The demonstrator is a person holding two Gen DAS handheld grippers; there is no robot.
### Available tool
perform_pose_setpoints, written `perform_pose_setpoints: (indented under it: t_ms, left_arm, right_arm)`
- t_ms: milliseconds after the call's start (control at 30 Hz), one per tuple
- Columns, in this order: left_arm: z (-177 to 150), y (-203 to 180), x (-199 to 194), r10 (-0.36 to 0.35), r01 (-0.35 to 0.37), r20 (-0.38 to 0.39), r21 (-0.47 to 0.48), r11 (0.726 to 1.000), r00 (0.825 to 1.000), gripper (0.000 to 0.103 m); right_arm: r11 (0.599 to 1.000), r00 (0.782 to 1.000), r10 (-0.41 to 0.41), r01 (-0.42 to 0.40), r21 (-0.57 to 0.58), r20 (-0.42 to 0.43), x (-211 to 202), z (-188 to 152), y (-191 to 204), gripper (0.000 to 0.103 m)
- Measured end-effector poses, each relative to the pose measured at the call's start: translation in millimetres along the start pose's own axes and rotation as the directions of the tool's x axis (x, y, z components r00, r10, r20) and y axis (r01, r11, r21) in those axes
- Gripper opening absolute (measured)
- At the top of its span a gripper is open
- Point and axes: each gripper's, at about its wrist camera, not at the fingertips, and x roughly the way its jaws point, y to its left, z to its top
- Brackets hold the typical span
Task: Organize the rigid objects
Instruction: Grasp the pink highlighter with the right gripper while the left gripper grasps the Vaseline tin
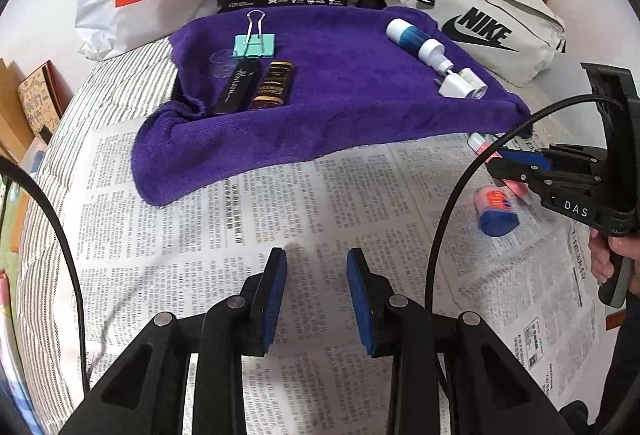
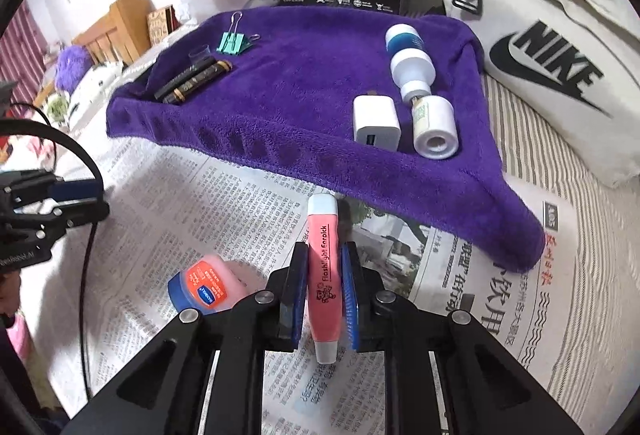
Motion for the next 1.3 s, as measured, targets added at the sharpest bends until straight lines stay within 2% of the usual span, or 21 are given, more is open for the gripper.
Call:
perform_pose_setpoints:
  t_ms: [233, 433, 700, 767, 833, 967, 1100, 1200, 1300]
  left_arm:
    - [8.3, -11.9, -11.0, -0.04, 0.039, 0.023, 0.026, 0.999, 0.999, 0.03]
    - [19.5, -38.8, -5.5, -0.057, 0.055, 0.016, 0.081, 0.995, 0.998, 0.031]
    - [30.2, -80.7, -0.8, -0.127, 0.127, -0.009, 0.15, 0.98, 0.992, 0.031]
    - [32.2, -90.1, 1.0, -0.141, 0.142, -0.013, 0.158, 0.977, 0.99, 0.037]
    - [34.6, -98.1, 3.5, -0.139, 0.14, -0.016, 0.166, 0.976, 0.99, 0.044]
    - [36.2, -114.1, 7.8, -0.145, 0.148, -0.028, 0.185, 0.972, 0.989, 0.044]
    - [35.3, -125.3, 20.5, -0.102, 0.112, -0.058, 0.21, 0.971, 0.993, 0.044]
    - [34.1, -129.7, 28.2, -0.097, 0.112, -0.079, 0.217, 0.97, 0.992, 0.044]
    - [32.8, -134.7, 31.8, -0.055, 0.071, -0.07, 0.249, 0.966, 0.996, 0.044]
  right_arm:
    - [0.998, 1.0, -0.016, 0.015, 0.065, 0.016, -22.5, -22.6, -23.9, 0.017]
    - [0.994, 0.999, -0.032, 0.029, 0.106, 0.027, -42.3, -43.5, -43.6, 0.017]
    - [0.98, 0.995, -0.051, 0.034, 0.197, 0.083, -77.1, -70.4, -73.0, 0.017]
    - [0.976, 0.995, -0.046, 0.026, 0.217, 0.085, -81.3, -77.3, -79.5, 0.017]
    - [0.971, 0.994, -0.066, 0.045, 0.233, 0.083, -84.4, -83.6, -85.2, 0.017]
    - [0.966, 0.995, -0.065, 0.042, 0.256, 0.081, -88.1, -93.3, -93.8, 0.017]
    - [0.963, 0.995, -0.06, 0.036, 0.266, 0.082, -87.2, -97.7, -96.1, 0.017]
    - [0.966, 0.996, -0.049, 0.028, 0.256, 0.079, -85.4, -98.0, -92.8, 0.017]
    - [0.968, 0.996, -0.043, 0.022, 0.25, 0.078, -83.9, -96.5, -91.3, 0.017]
